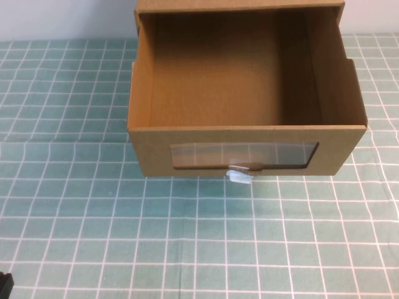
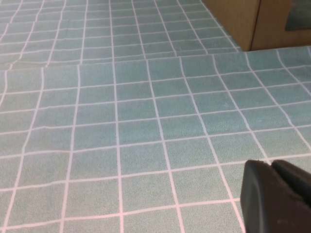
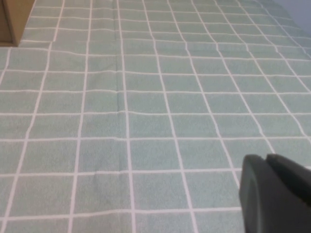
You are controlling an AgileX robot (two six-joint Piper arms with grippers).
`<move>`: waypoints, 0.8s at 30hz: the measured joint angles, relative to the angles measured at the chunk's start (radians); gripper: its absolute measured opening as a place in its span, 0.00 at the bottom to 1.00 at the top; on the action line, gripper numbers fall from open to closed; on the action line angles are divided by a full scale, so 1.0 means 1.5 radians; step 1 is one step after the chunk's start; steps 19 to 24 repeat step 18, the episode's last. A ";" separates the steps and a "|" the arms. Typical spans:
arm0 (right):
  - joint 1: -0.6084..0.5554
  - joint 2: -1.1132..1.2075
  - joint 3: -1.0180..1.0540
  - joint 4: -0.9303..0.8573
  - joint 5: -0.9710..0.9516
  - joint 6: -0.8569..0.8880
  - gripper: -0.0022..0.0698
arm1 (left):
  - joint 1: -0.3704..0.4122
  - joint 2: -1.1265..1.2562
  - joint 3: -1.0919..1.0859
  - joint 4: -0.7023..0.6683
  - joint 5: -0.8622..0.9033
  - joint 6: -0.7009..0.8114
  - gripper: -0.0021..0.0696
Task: Open the shoe box
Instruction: 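Pull the top drawer of the cardboard box fully open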
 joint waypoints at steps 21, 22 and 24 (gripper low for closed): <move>-0.004 0.000 0.000 0.025 0.004 -0.024 0.01 | 0.000 0.000 0.000 0.000 0.000 0.000 0.02; -0.004 0.000 0.000 0.025 0.004 -0.024 0.01 | 0.000 0.000 0.000 0.000 0.000 0.000 0.02; -0.004 0.000 0.000 0.025 0.004 -0.024 0.01 | 0.000 0.000 0.000 0.000 0.000 0.000 0.02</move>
